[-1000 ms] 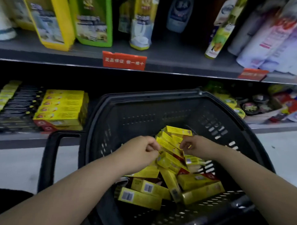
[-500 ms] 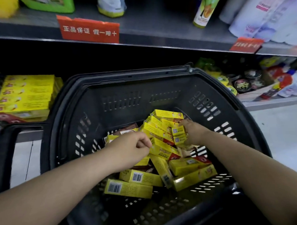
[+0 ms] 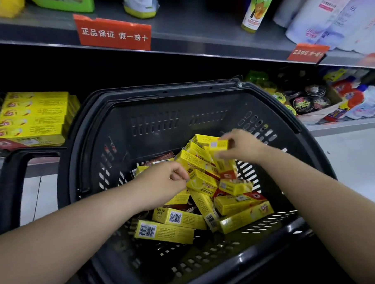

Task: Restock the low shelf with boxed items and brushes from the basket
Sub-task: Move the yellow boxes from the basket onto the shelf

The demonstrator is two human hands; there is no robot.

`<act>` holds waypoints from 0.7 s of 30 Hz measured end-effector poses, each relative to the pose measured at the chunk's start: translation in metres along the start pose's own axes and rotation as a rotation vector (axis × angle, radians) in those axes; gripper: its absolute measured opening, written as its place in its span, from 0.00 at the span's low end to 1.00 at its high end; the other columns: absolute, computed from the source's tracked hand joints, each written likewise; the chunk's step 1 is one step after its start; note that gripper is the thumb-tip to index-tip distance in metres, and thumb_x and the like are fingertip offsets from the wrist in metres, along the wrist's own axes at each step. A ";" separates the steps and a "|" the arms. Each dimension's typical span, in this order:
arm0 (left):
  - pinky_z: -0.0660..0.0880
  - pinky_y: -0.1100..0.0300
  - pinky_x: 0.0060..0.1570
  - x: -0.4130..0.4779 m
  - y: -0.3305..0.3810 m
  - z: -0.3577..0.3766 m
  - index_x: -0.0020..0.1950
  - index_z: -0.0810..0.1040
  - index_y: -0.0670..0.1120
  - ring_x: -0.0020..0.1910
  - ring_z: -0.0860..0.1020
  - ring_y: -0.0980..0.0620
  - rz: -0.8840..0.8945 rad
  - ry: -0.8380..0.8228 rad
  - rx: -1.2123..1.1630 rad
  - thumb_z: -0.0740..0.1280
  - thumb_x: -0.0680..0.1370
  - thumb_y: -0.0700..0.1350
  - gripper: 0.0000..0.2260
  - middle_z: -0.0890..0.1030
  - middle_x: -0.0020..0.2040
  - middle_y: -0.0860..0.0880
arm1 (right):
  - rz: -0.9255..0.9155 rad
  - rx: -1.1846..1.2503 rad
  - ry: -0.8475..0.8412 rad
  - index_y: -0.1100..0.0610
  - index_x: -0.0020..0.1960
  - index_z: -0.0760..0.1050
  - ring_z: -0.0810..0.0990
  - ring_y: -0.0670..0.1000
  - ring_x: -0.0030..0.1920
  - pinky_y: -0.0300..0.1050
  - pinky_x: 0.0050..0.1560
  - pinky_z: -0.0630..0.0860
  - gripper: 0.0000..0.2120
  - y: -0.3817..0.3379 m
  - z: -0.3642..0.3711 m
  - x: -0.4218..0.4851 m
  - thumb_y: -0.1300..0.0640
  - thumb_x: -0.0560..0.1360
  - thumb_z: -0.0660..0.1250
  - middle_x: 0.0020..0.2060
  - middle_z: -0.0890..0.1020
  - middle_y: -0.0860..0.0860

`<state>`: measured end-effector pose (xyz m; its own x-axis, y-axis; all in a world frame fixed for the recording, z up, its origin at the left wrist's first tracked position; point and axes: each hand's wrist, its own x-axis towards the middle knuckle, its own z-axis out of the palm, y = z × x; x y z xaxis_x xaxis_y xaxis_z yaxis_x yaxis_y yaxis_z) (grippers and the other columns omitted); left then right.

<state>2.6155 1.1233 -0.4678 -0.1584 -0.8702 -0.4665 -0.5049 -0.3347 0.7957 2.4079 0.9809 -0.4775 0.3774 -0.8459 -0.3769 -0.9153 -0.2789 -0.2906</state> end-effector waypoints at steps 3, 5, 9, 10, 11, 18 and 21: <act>0.73 0.56 0.57 0.002 -0.001 -0.001 0.66 0.71 0.50 0.58 0.76 0.53 0.022 0.081 0.041 0.63 0.79 0.48 0.15 0.75 0.61 0.53 | 0.012 0.415 0.101 0.57 0.45 0.81 0.83 0.53 0.43 0.47 0.47 0.78 0.15 -0.024 -0.023 -0.013 0.46 0.69 0.73 0.41 0.85 0.54; 0.69 0.58 0.63 0.002 -0.001 -0.002 0.72 0.65 0.51 0.63 0.72 0.55 0.051 0.111 0.001 0.63 0.78 0.54 0.23 0.72 0.66 0.53 | 0.059 0.594 0.063 0.60 0.43 0.81 0.82 0.52 0.38 0.43 0.38 0.80 0.16 -0.042 -0.023 -0.021 0.46 0.69 0.72 0.40 0.84 0.57; 0.77 0.58 0.54 0.001 0.003 0.003 0.66 0.66 0.57 0.52 0.80 0.58 0.036 0.046 -0.251 0.65 0.74 0.59 0.22 0.79 0.56 0.58 | 0.104 0.726 -0.028 0.62 0.45 0.80 0.79 0.48 0.32 0.40 0.35 0.80 0.19 -0.070 -0.002 -0.026 0.45 0.70 0.71 0.37 0.83 0.56; 0.79 0.60 0.50 0.002 0.003 0.003 0.62 0.67 0.57 0.48 0.81 0.59 0.020 0.061 -0.287 0.66 0.74 0.58 0.19 0.81 0.52 0.57 | 0.093 0.753 -0.034 0.61 0.44 0.80 0.80 0.47 0.31 0.39 0.34 0.79 0.20 -0.074 0.001 -0.026 0.42 0.70 0.70 0.35 0.82 0.54; 0.79 0.59 0.49 0.003 0.002 0.004 0.61 0.69 0.56 0.47 0.81 0.58 -0.008 0.083 -0.339 0.67 0.74 0.57 0.17 0.81 0.50 0.56 | 0.082 0.816 -0.045 0.60 0.43 0.80 0.80 0.47 0.30 0.39 0.33 0.79 0.21 -0.075 0.002 -0.025 0.40 0.71 0.68 0.33 0.81 0.52; 0.76 0.56 0.45 0.008 -0.001 0.000 0.62 0.75 0.49 0.48 0.82 0.50 -0.241 0.051 -0.664 0.65 0.77 0.54 0.16 0.84 0.51 0.48 | 0.079 -0.207 -0.304 0.54 0.71 0.63 0.77 0.53 0.57 0.44 0.51 0.75 0.26 0.012 0.025 -0.001 0.56 0.76 0.66 0.65 0.74 0.55; 0.75 0.58 0.41 0.009 -0.003 0.001 0.62 0.75 0.49 0.47 0.82 0.51 -0.255 0.043 -0.659 0.65 0.77 0.53 0.16 0.84 0.51 0.48 | 0.135 -0.388 -0.572 0.50 0.76 0.52 0.76 0.54 0.54 0.45 0.46 0.76 0.39 0.045 0.052 -0.006 0.67 0.71 0.67 0.67 0.70 0.55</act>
<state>2.6149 1.1170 -0.4741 -0.0628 -0.7444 -0.6648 0.0996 -0.6675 0.7380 2.3718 0.9969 -0.5346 0.1745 -0.5427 -0.8216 -0.9032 -0.4205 0.0859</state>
